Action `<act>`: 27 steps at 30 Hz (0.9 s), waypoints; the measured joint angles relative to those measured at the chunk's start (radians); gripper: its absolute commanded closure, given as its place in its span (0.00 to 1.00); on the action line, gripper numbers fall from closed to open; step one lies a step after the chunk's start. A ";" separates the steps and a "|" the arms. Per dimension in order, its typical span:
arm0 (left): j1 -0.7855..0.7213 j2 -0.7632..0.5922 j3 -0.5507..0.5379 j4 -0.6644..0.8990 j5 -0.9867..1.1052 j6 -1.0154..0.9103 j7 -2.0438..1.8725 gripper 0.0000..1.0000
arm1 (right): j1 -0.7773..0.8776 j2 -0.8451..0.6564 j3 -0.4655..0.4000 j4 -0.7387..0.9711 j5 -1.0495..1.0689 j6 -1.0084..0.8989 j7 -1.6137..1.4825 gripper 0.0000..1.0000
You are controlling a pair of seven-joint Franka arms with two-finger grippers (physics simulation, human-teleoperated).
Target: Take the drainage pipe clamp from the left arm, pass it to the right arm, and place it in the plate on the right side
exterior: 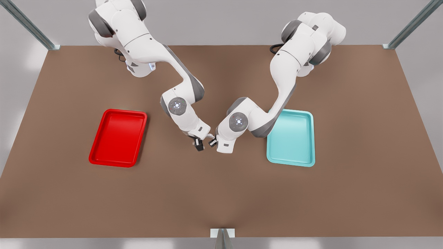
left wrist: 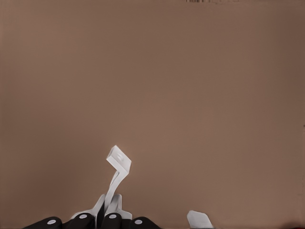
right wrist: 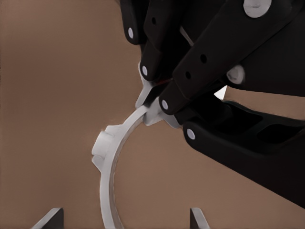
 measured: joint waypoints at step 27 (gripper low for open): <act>0.455 -0.243 0.007 0.163 0.125 -0.565 0.216 0.00 | -0.233 -0.014 -0.015 0.041 0.000 -0.104 -0.215 0.79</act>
